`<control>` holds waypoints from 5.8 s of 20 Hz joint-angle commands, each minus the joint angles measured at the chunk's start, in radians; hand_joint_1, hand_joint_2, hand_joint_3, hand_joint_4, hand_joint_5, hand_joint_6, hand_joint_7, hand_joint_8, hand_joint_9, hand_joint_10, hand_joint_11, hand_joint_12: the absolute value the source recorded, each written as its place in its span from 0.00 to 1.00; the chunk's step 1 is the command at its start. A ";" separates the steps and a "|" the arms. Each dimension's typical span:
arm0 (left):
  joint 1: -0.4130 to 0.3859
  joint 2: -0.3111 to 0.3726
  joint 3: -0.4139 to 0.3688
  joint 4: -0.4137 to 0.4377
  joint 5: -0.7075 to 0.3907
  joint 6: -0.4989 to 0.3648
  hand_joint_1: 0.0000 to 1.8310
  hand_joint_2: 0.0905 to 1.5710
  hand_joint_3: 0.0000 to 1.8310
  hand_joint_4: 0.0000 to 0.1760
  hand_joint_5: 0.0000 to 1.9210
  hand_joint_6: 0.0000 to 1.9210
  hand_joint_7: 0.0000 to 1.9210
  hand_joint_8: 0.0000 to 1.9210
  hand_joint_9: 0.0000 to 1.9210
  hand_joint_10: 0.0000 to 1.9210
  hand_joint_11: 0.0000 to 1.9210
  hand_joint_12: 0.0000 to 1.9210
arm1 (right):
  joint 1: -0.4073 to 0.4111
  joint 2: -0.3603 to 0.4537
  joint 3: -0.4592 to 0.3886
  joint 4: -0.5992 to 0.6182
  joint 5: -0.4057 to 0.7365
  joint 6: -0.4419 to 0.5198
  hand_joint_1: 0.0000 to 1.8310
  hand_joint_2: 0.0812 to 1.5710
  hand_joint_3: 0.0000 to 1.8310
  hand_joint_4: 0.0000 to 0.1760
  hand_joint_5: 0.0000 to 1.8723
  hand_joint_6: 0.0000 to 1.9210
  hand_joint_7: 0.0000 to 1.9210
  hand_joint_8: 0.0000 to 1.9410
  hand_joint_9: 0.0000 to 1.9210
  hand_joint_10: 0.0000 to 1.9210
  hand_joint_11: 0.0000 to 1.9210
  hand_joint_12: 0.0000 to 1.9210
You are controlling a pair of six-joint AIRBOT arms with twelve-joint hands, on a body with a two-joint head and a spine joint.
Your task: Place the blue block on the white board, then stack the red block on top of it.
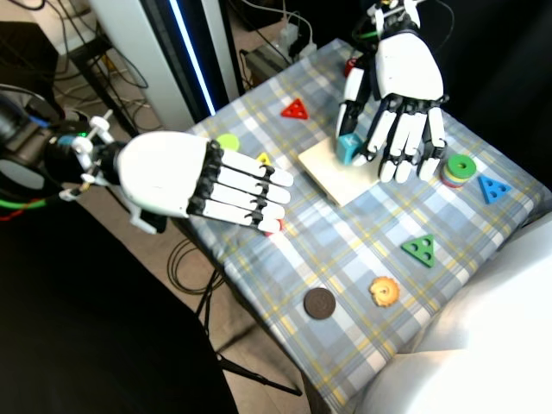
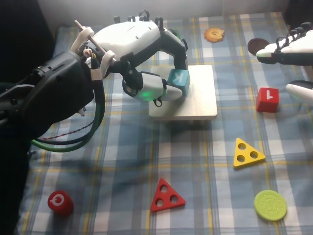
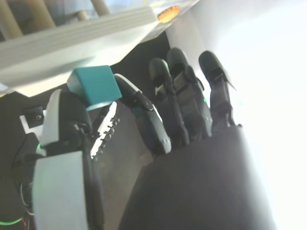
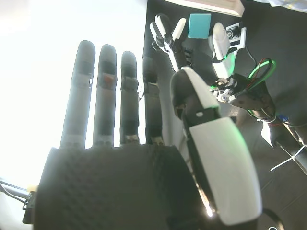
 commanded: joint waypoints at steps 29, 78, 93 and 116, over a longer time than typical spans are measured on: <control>0.095 0.160 -0.184 0.095 -0.433 -0.249 0.42 0.53 0.00 1.00 0.06 0.00 0.14 0.00 0.16 0.00 0.00 0.23 | 0.062 -0.052 0.054 0.015 -0.002 0.009 0.37 0.71 0.00 0.00 0.23 0.00 0.23 0.00 0.26 0.00 0.11 0.43; 0.313 0.345 -0.341 0.052 -0.641 -0.339 0.45 0.55 0.00 0.95 0.12 0.00 0.16 0.00 0.18 0.00 0.00 0.18 | 0.504 -0.296 0.292 -0.464 -0.279 0.259 0.63 0.69 0.00 0.00 0.52 0.50 0.47 0.00 0.43 0.00 0.16 0.50; 0.313 0.344 -0.339 0.042 -0.633 -0.339 0.43 0.55 0.00 1.00 0.12 0.00 0.16 0.00 0.17 0.00 0.00 0.18 | 0.537 -0.338 0.307 -0.538 -0.318 0.275 0.62 0.71 0.00 0.00 0.50 0.55 0.46 0.00 0.41 0.00 0.05 0.58; 0.311 0.341 -0.338 0.042 -0.637 -0.339 0.45 0.55 0.00 0.96 0.12 0.00 0.17 0.00 0.18 0.00 0.00 0.29 | 0.537 -0.338 0.302 -0.545 -0.326 0.275 0.53 0.64 0.00 0.00 0.39 0.00 0.37 0.00 0.37 0.00 0.09 0.61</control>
